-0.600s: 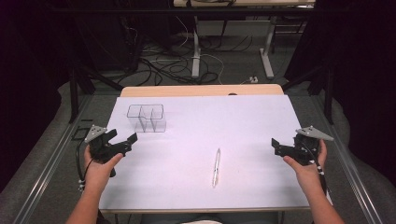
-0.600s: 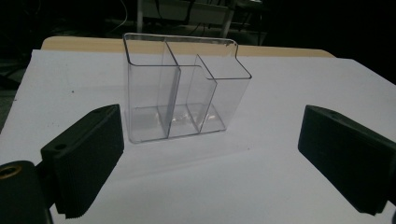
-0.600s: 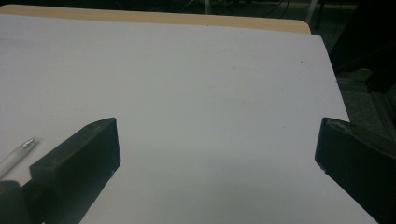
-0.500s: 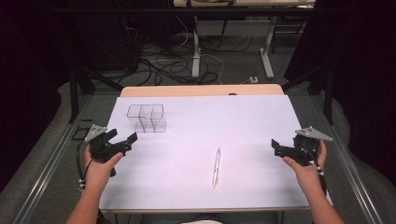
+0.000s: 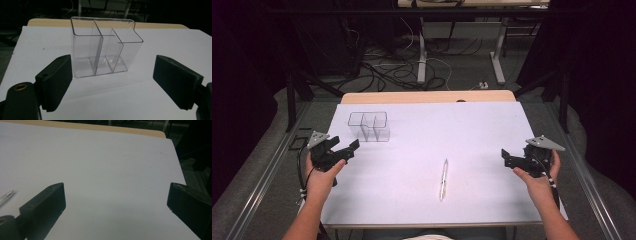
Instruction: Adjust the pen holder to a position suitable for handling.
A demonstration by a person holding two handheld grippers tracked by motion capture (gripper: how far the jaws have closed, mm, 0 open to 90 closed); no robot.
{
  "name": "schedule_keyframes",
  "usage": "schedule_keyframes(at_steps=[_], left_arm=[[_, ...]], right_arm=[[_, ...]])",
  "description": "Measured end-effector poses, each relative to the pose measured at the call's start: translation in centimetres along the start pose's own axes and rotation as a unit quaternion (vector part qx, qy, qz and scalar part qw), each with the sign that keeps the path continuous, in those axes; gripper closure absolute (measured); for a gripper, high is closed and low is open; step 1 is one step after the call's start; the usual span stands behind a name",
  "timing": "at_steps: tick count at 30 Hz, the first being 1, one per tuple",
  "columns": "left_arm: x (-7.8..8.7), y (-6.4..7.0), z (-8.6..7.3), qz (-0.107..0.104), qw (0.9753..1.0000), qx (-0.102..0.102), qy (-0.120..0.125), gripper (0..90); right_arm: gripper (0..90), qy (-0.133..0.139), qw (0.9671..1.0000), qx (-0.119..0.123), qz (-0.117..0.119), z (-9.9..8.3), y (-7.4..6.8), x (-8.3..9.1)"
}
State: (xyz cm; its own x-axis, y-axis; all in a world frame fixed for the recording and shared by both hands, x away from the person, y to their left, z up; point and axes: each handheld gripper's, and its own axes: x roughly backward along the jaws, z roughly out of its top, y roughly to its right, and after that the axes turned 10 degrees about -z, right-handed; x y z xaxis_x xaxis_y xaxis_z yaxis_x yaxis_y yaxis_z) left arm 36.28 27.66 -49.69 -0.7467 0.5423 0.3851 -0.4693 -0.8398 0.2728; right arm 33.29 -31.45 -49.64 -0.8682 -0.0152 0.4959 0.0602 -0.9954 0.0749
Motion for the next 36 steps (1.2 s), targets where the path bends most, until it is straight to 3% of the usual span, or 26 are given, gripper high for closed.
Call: schedule_keyframes(at_steps=[6, 8, 13, 16, 25, 33, 36], left_arm=[[0.0, -0.3, 0.6, 0.003, 1.0, -0.001, -0.001, 20.7], [0.0, -0.5, 1.1, 0.005, 0.9999, -0.001, 0.01, 22.9], [-0.1, -0.7, 1.8, -0.007, 0.9997, 0.009, 0.02, 26.1], [-0.2, -0.9, 2.4, -0.016, 0.9998, 0.004, 0.015, 29.3], [-0.5, -1.2, 4.1, -0.004, 1.0, 0.003, 0.008, 31.5], [-1.0, -2.3, 5.6, 0.0, 0.9997, 0.005, 0.022, 43.0], [-1.4, -2.7, 6.0, 0.009, 0.9999, 0.0, 0.012, 48.8]], right_arm=[[3.0, 0.002, 1.0, 0.0, 0.001, 0.0, -0.3, -0.1], [3.6, -0.003, 1.0, -0.001, 0.001, 0.0, -0.4, -0.1], [5.2, -0.012, 0.9999, -0.002, 0.002, -0.1, -0.3, 0.0], [6.3, -0.007, 0.9999, -0.01, 0.007, -0.2, -0.3, -0.2], [7.0, -0.013, 0.9998, -0.004, 0.015, -0.2, -0.7, -0.4], [7.0, -0.015, 0.9997, -0.005, 0.016, -0.3, -0.7, -0.4], [7.1, -0.016, 0.9997, -0.007, 0.017, -0.3, -0.7, -0.5]])
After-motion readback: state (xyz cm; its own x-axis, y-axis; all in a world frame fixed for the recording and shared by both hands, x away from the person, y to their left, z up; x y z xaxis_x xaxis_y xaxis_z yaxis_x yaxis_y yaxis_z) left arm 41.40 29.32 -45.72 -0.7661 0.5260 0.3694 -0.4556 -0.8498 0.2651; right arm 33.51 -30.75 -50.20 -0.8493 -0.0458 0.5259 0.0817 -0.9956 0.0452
